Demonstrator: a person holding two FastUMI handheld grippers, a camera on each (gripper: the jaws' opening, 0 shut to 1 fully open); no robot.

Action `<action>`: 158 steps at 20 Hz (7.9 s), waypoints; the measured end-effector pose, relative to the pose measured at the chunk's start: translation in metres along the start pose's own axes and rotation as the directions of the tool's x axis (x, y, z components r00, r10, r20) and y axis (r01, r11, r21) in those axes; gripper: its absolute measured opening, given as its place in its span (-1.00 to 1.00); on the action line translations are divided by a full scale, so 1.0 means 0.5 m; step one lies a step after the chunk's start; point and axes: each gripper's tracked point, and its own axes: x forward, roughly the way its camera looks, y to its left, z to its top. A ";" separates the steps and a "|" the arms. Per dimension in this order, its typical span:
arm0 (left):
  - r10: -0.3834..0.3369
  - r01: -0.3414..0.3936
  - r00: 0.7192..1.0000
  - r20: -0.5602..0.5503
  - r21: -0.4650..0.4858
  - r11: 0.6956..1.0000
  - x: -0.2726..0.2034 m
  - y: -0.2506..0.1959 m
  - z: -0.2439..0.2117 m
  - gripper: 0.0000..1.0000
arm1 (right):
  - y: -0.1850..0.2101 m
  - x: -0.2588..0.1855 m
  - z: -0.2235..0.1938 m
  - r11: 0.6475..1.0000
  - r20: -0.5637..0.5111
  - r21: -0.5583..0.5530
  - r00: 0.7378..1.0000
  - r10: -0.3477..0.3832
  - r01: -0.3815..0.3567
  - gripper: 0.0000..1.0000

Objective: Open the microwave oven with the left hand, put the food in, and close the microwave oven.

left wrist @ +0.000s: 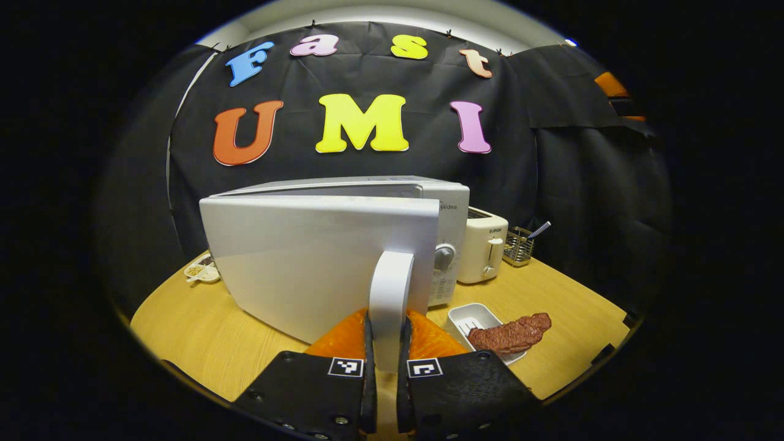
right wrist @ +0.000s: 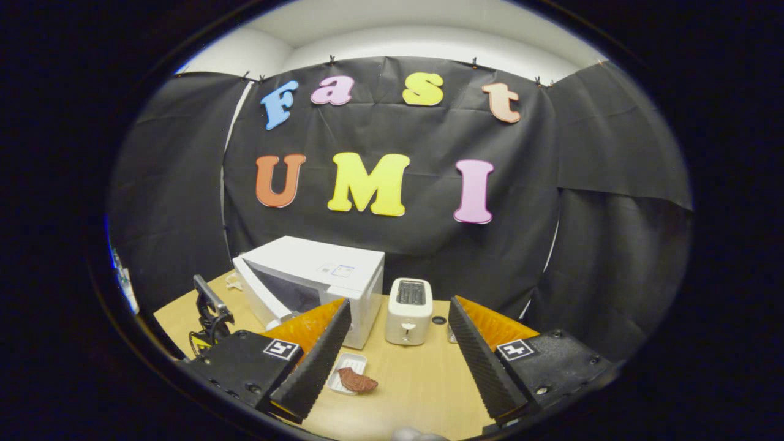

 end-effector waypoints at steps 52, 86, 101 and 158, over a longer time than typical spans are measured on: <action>0.240 -0.239 0.965 -0.108 0.016 0.971 -0.424 0.585 -0.127 0.92 | 0.390 -0.066 -0.076 0.993 -0.080 0.020 0.990 0.118 -0.117 1.00; 0.345 -0.344 0.939 -0.009 -0.088 0.935 -0.372 0.224 0.260 0.92 | 0.173 0.285 -0.603 0.802 -0.411 0.539 0.751 0.517 -0.258 -0.48; 0.274 -0.273 0.962 0.005 -0.069 0.959 -0.432 0.296 0.224 0.92 | 0.359 0.287 -0.284 0.809 -0.188 0.390 0.822 0.538 -0.440 -0.70; 0.073 -0.077 0.993 -0.093 -0.038 0.996 -0.467 0.474 0.096 0.86 | 0.646 0.713 -0.318 0.844 0.017 0.522 0.988 -0.154 0.123 1.00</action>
